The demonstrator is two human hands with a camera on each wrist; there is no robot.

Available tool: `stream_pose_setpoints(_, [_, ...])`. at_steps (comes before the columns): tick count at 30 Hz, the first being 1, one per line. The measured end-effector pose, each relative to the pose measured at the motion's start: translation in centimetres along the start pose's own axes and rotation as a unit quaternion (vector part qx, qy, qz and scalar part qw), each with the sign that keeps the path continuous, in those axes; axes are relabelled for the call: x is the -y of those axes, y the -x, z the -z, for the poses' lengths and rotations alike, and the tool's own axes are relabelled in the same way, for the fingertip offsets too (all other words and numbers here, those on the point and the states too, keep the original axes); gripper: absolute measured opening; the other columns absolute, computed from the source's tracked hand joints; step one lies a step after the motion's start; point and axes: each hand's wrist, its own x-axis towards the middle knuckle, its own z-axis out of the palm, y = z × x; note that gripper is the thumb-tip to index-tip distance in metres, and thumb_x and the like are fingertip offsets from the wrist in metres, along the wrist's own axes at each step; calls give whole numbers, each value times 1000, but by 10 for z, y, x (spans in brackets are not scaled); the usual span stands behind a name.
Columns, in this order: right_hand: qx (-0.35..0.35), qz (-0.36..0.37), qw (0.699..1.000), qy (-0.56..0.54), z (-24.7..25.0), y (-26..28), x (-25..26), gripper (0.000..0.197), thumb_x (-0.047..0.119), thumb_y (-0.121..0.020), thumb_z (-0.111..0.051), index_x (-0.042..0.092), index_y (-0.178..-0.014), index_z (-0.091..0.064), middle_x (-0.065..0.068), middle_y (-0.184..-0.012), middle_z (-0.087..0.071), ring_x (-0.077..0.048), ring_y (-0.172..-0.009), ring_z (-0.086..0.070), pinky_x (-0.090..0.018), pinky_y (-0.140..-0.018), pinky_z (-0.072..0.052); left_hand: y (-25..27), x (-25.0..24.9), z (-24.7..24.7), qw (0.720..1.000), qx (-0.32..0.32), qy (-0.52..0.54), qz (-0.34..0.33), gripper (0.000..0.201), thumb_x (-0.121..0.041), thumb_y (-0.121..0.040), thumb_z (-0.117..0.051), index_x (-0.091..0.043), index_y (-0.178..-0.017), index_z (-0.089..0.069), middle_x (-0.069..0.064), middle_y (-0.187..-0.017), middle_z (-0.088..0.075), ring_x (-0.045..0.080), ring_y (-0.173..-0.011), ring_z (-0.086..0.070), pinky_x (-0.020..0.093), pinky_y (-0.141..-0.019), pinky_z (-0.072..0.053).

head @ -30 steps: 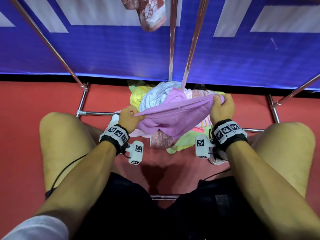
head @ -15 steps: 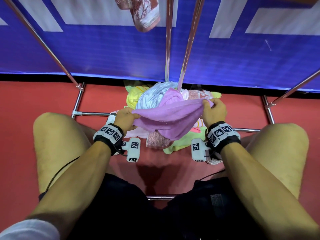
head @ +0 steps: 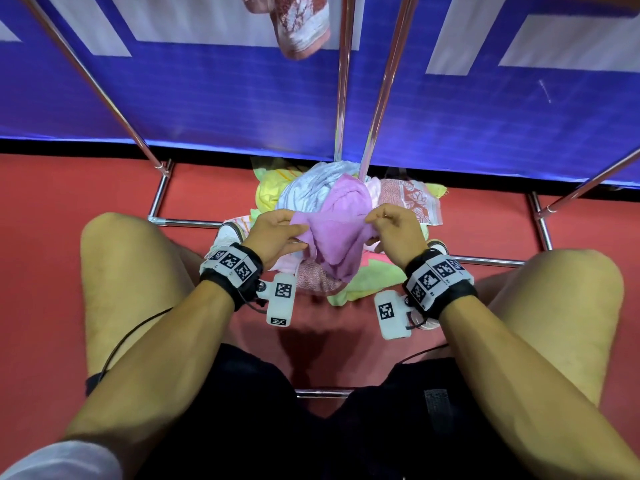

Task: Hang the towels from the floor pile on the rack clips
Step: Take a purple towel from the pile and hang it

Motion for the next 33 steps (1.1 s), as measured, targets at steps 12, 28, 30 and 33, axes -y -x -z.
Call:
stream_pose_setpoints(12, [89, 90, 985, 114, -21, 11, -13, 10, 19, -88, -70, 15, -97, -72, 0, -75, -73, -12, -70, -70, -30, -72, -55, 17, 4, -40, 998, 24, -33, -46, 18, 4, -85, -69, -9, -98, -69, 0, -79, -71, 8, -65, -67, 21, -67, -57])
stream_pose_setpoints(28, [91, 165, 965, 183, -19, 9, -9, 10, 22, -92, -66, 18, -92, -75, 9, -72, -67, -15, -71, -63, -31, -72, -50, 15, 11, -41, 995, 6, -64, -81, 10, 2, -88, -68, -8, -90, -67, 18, -85, -69, 22, -70, -66, 31, -72, -59])
stream_pose_setpoints(30, [77, 159, 968, 180, -19, 7, -11, 9, 22, -91, -67, 17, -91, -74, 16, -66, -61, -8, -64, -58, -28, -69, -46, 14, 11, -42, 995, 2, -60, -83, 8, 0, -86, -70, -8, -89, -69, 14, -81, -70, 20, -68, -66, 31, -73, -59])
stream_pose_setpoints(33, [76, 156, 969, 175, -20, 6, -13, 4, 21, -89, -68, 17, -90, -68, 8, -64, -62, -18, -63, -60, -33, -68, -49, 13, 12, -43, 995, 7, -52, -81, 9, 2, -87, -69, -5, -93, -70, 6, -77, -72, 15, -64, -67, 28, -70, -59])
